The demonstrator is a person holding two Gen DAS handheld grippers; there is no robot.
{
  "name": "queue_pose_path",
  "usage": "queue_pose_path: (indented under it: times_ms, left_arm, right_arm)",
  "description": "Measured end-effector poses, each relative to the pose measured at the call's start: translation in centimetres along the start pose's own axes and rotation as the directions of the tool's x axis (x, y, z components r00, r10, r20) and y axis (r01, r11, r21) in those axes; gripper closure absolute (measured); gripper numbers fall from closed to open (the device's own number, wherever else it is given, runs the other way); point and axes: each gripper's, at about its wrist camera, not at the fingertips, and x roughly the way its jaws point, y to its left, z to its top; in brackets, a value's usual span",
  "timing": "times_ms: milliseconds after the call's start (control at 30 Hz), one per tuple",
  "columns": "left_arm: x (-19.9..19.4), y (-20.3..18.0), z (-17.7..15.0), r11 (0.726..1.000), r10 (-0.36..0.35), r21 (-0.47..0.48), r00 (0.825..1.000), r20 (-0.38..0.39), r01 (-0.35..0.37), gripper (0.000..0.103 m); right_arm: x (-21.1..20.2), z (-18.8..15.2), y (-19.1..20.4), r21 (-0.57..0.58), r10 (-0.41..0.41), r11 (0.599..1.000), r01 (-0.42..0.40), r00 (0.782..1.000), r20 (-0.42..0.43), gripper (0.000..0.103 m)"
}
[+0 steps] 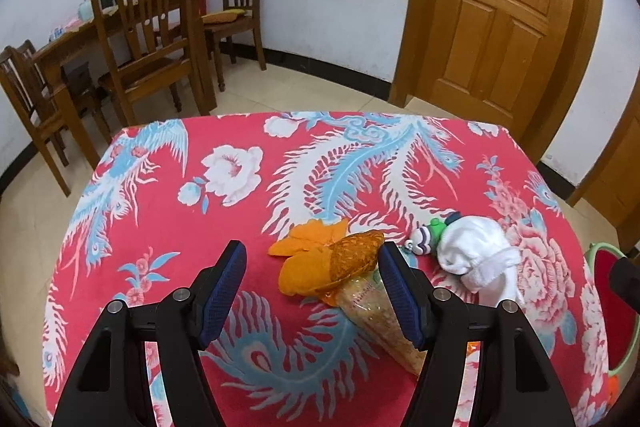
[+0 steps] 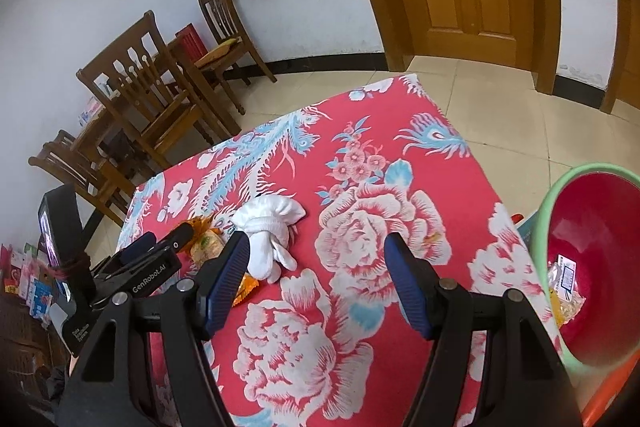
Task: Collect trash
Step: 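Grasp the orange wrapper with the left tool while the right tool grasps the white cloth, then carry the orange wrapper and white cloth toward the red bucket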
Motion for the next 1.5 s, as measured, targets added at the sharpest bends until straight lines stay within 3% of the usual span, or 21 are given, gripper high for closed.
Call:
queue_pose_path:
  times_ms: [100, 333, 533, 800, 933, 1133, 1500]
  left_arm:
    - [0.3, 0.4, 0.0, 1.000, -0.027, -0.016, 1.000, 0.000, 0.027, 0.033]
    - [1.2, 1.1, -0.2, 0.997, -0.069, -0.046, 0.997, -0.017, 0.069, 0.050]
    - [1.4, 2.1, -0.4, 0.990, -0.114, -0.085, 0.993, -0.019, 0.112, 0.053]
    - [0.4, 3.2, -0.1, 0.984, -0.121, -0.129, 0.993, 0.008, 0.121, 0.054]
    - [-0.4, 3.4, 0.0, 0.984, -0.118, -0.129, 0.993, 0.025, 0.120, 0.054]
    - [-2.0, 3.2, -0.1, 0.985, -0.121, -0.119, 0.992, 0.047, 0.125, 0.054]
    - [-5.5, 2.1, -0.1, 0.985, -0.141, -0.086, 0.985, 0.099, 0.150, 0.054]
  right_arm:
    - [0.9, 0.1, 0.3, -0.003, -0.001, 1.000, 0.001, 1.000, -0.010, 0.032]
    - [3.4, 0.0, 1.7, -0.027, -0.005, 1.000, 0.004, 0.999, -0.048, 0.032]
    - [5.5, -0.3, 3.0, -0.069, -0.011, 0.998, 0.005, 0.997, -0.079, 0.032]
    - [8.0, -0.9, 4.1, -0.104, -0.020, 0.995, 0.007, 0.992, -0.124, 0.033]
    - [9.0, -1.1, 3.9, -0.100, -0.012, 0.995, -0.002, 0.990, -0.144, 0.050]
    - [8.5, -1.1, 4.0, -0.104, 0.038, 0.993, -0.053, 0.990, -0.139, 0.087]
    - [4.6, -0.6, 3.4, -0.083, 0.079, 0.993, -0.084, 0.995, -0.063, 0.090]
